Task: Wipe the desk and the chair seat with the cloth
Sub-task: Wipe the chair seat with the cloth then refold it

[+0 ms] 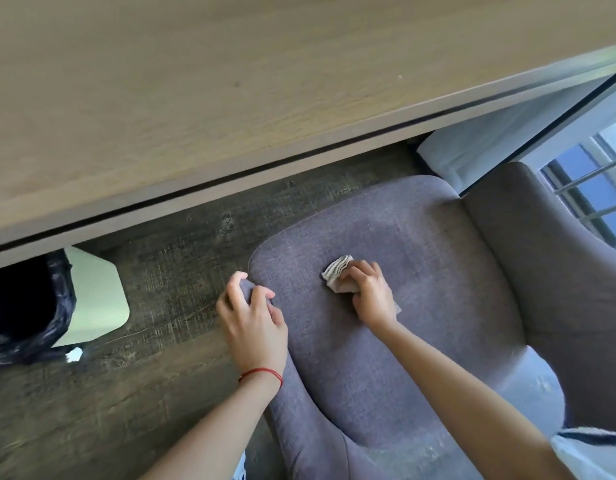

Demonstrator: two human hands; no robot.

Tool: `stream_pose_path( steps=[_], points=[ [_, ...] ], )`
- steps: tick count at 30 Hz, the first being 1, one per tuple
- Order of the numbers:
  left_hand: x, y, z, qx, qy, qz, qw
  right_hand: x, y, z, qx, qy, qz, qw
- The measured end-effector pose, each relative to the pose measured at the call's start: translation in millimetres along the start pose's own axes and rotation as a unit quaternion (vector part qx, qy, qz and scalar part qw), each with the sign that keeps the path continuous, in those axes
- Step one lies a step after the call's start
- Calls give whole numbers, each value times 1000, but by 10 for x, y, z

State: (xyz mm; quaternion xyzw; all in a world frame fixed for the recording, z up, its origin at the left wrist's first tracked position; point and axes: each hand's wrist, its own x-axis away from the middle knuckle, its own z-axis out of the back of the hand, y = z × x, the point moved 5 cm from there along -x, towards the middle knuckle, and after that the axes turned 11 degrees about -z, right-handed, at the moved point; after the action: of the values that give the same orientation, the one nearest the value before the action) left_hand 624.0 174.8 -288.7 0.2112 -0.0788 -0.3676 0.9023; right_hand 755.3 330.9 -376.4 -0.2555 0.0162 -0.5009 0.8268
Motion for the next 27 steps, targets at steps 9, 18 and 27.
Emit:
stream_pose_path(
  steps=[9,18,27],
  points=[
    [-19,-27,-22,12,-1,-4,1000,-163,-327,-235,-152,90,-103,979],
    [-3,-54,-55,23,-3,-3,1000,-423,410,282,-66,113,-113,985],
    [-2,-33,-13,25,3,-6,1000,371,-125,-298,-4,-60,81,995]
  ],
)
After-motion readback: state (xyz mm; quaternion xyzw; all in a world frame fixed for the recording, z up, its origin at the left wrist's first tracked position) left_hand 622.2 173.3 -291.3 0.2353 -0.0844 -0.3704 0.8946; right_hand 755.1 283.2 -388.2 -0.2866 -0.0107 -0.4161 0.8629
